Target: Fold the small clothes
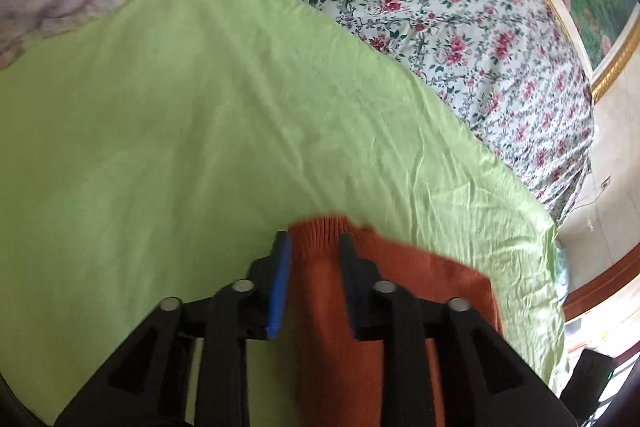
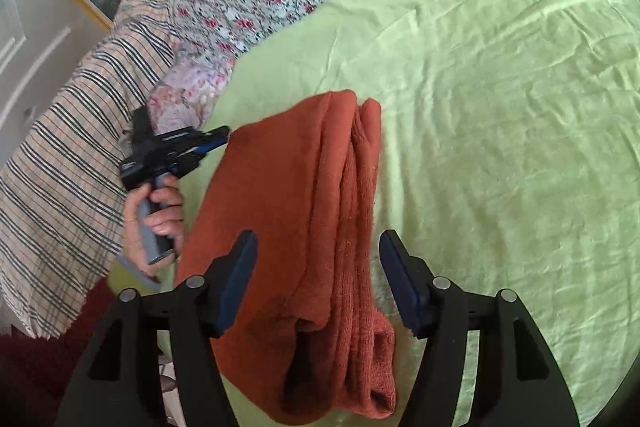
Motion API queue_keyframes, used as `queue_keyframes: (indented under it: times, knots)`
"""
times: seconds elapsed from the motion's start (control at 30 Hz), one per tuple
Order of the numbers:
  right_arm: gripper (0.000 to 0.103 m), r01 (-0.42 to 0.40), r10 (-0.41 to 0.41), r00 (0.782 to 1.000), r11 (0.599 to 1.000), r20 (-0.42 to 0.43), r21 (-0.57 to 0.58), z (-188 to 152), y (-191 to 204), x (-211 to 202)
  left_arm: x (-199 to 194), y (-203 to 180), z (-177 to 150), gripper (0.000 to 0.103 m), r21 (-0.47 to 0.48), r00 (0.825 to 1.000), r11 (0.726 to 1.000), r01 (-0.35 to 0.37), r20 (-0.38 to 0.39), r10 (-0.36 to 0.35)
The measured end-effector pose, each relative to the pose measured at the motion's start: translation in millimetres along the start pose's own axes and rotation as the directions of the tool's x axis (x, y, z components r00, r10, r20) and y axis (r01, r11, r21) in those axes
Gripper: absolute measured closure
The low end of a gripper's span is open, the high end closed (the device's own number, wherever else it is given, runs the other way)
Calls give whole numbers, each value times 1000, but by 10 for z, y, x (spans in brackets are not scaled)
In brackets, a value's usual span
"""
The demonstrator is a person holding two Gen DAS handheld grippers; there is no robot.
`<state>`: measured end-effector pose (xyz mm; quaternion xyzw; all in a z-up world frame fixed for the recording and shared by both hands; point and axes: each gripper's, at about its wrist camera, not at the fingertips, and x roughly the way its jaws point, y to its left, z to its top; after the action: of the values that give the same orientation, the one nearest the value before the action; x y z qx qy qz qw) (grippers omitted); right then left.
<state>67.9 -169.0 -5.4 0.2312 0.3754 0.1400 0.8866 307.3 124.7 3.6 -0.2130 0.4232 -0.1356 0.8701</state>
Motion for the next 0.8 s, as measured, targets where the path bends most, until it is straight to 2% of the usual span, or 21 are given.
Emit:
queue_keyframes:
  times: [0.03,0.07,0.27,0.47,0.5,0.57,0.6,0.63,0.7,0.8]
  knots:
    - [39,1,-1,1000,1000,-7,-4,9,6,28,-94,-25,-111,59,1,1000,1000,-9,6,9]
    - [39,2,-2,1000,1000,-12,-8,14,13,49,-200,-50,-238,52,3,1000,1000,-8,13,8]
    - [39,59,-62,997,997,-47,-54,129,50,244,-576,-111,-858,44,-9,1000,1000,3,15,-3]
    - [44,109,-117,992,983,-50,-146,258,227,353,-683,-76,-1219,43,-9,1000,1000,-15,-22,15]
    - [46,121,-133,989,979,-62,-165,269,250,396,-685,-59,-1255,43,-15,1000,1000,-12,-29,11]
    - [62,140,-159,983,974,-96,-176,278,258,515,-686,-46,-1290,43,-22,999,1000,-9,-38,8]
    - [79,142,-163,980,973,-112,-180,274,258,563,-686,-56,-1303,43,-24,999,1000,-7,-42,6]
    - [88,147,-174,977,968,-126,-202,256,291,619,-691,-68,-1311,43,-24,999,1000,-6,-45,5]
    - [89,140,-169,978,965,-118,-224,248,345,606,-716,-116,-1319,43,-12,999,1000,2,-49,-3]
    - [90,70,-79,996,980,-42,-185,299,373,314,-742,-240,-1366,42,31,999,1000,2,-53,0]
